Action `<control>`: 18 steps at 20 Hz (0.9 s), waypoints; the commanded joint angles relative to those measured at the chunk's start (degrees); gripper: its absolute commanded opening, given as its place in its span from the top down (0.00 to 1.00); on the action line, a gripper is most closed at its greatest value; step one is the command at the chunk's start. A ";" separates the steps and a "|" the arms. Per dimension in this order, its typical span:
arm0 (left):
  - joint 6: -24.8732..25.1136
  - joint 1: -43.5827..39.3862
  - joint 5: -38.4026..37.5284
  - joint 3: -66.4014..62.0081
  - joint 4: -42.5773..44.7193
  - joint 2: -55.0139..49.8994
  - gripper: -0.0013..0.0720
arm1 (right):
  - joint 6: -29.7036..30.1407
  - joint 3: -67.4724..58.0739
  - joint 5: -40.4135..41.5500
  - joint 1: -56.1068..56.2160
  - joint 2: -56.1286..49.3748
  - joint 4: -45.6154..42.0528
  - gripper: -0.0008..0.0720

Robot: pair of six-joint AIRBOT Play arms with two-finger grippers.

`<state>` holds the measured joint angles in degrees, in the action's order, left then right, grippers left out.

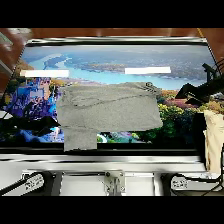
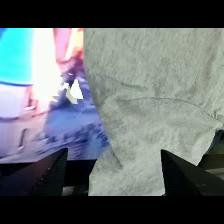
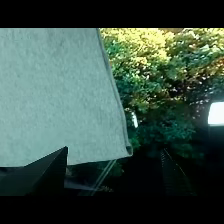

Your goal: Fold the shirts.

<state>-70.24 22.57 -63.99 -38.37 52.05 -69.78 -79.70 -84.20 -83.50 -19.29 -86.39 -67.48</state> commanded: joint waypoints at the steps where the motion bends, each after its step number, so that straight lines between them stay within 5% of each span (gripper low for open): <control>1: 4.85 -1.03 7.63 4.68 -8.76 -2.67 0.10 | 1.62 2.05 -0.70 2.49 0.13 1.73 0.04; 6: 8.28 -3.93 11.04 4.66 -13.25 -7.69 0.12 | 1.18 2.19 0.15 6.93 0.07 -0.98 0.04; 7: 9.18 -4.37 12.04 4.66 -14.62 -7.98 0.37 | 0.90 2.19 0.28 7.61 0.07 -1.01 0.04; 8: 9.16 -4.48 13.42 4.66 -16.13 -8.07 0.79 | 0.52 2.21 1.07 8.07 0.07 -1.14 0.04; 9: 9.70 -4.48 14.03 4.57 -17.59 -8.02 0.94 | 0.13 2.19 1.86 8.02 0.00 -1.81 0.04; 13: 12.96 -4.48 9.90 2.58 -18.71 -7.65 0.94 | -0.22 3.23 -1.25 2.89 -0.11 -12.90 0.04; 18: 22.10 -4.48 2.43 1.79 -27.26 -6.62 0.94 | -2.80 20.09 7.43 -2.23 -0.11 -1.03 0.04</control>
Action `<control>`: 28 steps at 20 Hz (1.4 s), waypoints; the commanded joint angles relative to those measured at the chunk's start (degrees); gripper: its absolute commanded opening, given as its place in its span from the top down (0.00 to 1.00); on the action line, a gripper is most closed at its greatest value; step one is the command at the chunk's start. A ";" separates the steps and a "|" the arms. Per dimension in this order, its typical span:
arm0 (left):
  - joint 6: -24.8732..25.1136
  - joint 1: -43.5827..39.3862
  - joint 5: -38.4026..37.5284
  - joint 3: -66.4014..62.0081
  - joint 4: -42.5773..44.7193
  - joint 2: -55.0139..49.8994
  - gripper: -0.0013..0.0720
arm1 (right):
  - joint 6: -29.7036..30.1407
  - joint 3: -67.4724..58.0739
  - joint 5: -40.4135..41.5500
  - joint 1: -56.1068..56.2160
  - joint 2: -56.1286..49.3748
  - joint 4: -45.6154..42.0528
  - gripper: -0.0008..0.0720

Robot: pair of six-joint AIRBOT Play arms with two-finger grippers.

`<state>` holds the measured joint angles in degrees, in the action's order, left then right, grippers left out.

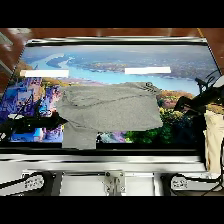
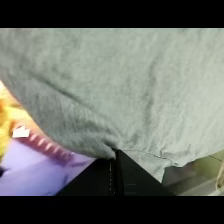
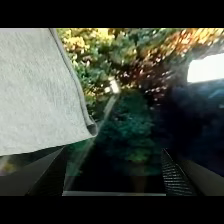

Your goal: Fold the shirts.

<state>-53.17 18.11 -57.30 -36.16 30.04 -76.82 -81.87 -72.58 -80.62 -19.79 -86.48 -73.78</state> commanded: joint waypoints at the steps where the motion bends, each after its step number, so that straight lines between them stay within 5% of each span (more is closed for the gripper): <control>1: 5.16 -0.04 -4.90 -0.48 -5.88 0.48 0.94 | 1.01 11.89 6.64 -0.98 -0.02 8.22 0.04; 10: 5.18 -0.02 -4.87 -0.52 -5.88 0.55 0.94 | 0.09 19.26 20.83 8.85 -0.02 11.37 0.05; 11: 5.20 -0.02 -4.72 -0.52 -5.88 0.55 0.94 | -0.59 19.26 21.68 9.84 -0.02 11.41 0.21; 13: 5.20 0.28 -4.22 -0.70 -5.86 0.55 0.94 | -1.07 19.26 21.09 11.21 -0.02 12.59 0.74; 15: 5.14 1.29 -5.22 -2.45 -5.81 0.55 0.94 | 0.33 19.10 18.34 11.80 0.07 15.87 0.90; 22: -5.46 2.01 -7.69 -27.36 9.18 14.84 0.95 | 10.62 6.16 14.60 11.74 17.05 16.52 0.91; 28: -9.90 1.99 4.72 -63.30 16.74 31.28 0.94 | 12.85 -18.34 32.37 11.74 38.82 15.28 0.91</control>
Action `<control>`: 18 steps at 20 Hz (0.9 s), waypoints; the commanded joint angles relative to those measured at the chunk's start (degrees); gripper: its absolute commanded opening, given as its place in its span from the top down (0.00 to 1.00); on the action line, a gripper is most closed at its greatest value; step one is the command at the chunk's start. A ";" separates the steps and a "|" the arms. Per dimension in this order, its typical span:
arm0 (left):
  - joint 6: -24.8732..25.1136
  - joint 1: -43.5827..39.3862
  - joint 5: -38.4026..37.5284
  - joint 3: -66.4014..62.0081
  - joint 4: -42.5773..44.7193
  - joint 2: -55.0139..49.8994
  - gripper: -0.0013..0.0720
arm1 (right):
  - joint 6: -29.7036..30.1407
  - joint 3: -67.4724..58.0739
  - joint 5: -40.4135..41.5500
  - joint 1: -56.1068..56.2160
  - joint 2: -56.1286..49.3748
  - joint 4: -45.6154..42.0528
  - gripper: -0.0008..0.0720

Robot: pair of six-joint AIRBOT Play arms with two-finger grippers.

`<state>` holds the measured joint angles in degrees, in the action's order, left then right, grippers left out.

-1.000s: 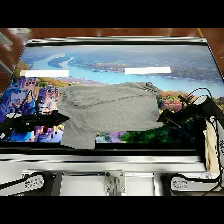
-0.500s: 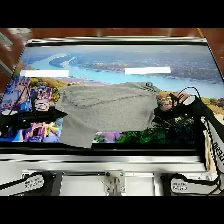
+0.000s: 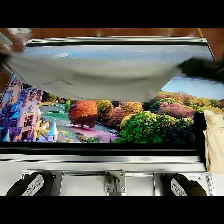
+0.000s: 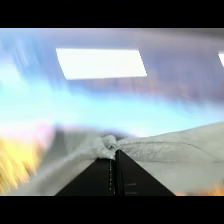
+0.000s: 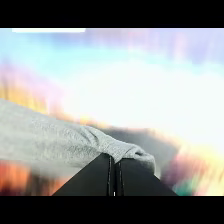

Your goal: Fold the shirts.

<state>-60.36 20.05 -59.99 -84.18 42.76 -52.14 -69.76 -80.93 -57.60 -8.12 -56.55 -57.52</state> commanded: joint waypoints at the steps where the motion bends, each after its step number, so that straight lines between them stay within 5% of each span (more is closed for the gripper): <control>1: -4.02 0.07 8.24 -19.76 4.07 7.80 0.94 | -1.42 -12.81 11.45 0.07 11.39 -1.07 0.91; 3: -8.85 0.07 6.80 -26.93 6.56 10.08 0.94 | -4.50 -17.07 11.28 0.07 15.28 -1.77 0.91; 8: -17.31 0.04 -8.44 -33.16 30.08 17.05 0.94 | -13.27 -22.16 0.83 0.07 23.50 -13.20 0.91; 13: -19.04 -0.33 -23.32 -33.14 31.65 18.47 0.94 | -17.90 -22.23 -16.24 0.07 27.02 -24.76 0.91; 18: -18.95 -0.37 -27.78 -29.73 31.63 17.16 0.94 | -18.80 -22.21 -28.85 0.07 23.45 -26.91 0.91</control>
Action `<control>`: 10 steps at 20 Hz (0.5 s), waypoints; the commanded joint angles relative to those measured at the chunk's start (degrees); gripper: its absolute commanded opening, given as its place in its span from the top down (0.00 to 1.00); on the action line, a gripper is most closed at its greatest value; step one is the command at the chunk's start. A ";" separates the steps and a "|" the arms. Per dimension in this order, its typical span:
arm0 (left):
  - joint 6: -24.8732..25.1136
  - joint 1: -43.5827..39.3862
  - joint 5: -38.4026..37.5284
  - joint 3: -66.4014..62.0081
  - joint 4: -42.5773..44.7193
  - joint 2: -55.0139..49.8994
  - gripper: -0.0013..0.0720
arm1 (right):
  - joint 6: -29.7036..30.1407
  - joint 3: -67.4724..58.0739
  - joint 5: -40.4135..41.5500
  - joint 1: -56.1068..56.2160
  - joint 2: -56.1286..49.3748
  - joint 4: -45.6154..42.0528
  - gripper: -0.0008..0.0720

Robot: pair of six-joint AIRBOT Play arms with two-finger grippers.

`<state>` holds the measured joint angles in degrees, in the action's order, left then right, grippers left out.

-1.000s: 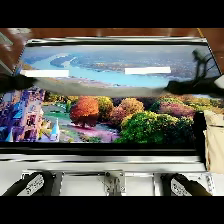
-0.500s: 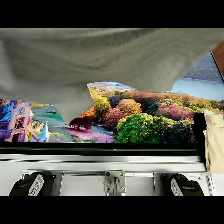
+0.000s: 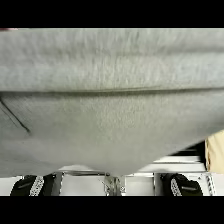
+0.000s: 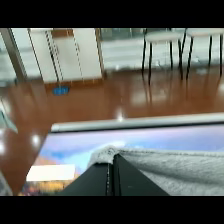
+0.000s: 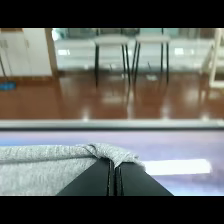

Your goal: Fold the shirts.

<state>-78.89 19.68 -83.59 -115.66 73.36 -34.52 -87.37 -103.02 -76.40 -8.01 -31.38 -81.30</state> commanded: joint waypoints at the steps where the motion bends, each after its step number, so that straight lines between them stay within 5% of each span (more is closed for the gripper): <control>1: -0.42 0.00 -4.22 3.34 0.96 -0.94 0.94 | -1.18 -0.11 -14.40 -0.04 -3.67 -3.15 0.91; 6: -0.48 -0.02 -10.49 16.72 -3.89 -8.35 0.94 | -2.21 4.00 -27.30 -0.02 -16.76 -2.82 0.91; 10: -0.48 -0.22 -2.64 27.54 -9.42 -19.23 0.94 | -1.31 17.20 -12.35 0.02 -26.84 -2.08 0.91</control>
<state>-79.35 19.51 -90.35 -95.11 68.25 -47.18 -88.92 -92.97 -96.25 -7.99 -51.59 -83.72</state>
